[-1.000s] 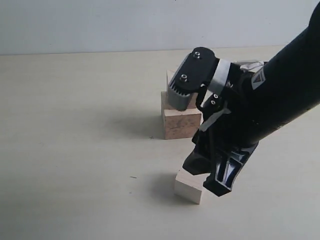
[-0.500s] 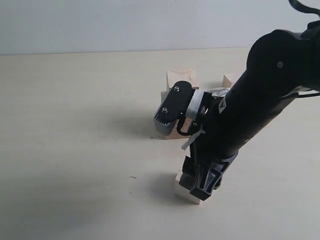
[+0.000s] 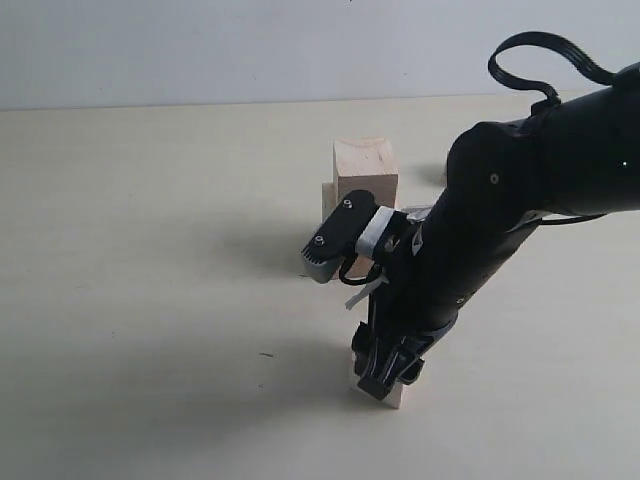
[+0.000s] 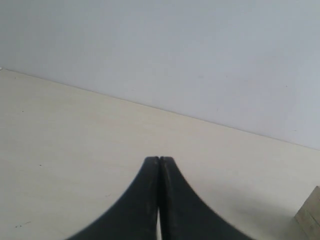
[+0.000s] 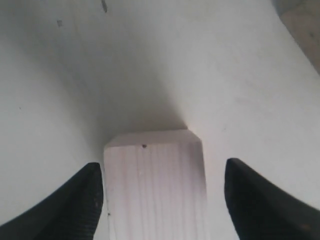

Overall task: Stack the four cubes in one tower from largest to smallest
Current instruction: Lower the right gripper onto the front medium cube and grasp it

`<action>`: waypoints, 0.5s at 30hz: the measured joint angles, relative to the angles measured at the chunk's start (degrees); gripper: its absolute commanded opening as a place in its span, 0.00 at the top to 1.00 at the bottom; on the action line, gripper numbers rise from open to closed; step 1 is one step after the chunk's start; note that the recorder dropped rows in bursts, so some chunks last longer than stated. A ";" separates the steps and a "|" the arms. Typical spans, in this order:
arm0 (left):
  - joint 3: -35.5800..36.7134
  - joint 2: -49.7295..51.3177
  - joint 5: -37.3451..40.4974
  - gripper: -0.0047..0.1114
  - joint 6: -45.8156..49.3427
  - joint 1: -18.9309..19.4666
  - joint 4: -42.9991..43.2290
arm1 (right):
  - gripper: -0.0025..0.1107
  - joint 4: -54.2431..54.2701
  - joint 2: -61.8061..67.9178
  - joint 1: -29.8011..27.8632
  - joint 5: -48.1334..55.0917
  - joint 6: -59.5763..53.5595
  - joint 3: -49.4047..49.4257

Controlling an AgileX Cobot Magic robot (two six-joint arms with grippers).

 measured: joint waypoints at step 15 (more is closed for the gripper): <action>0.00 0.00 -0.11 0.96 0.14 0.00 0.64 | 0.63 0.00 0.45 0.00 8.92 1.81 -1.30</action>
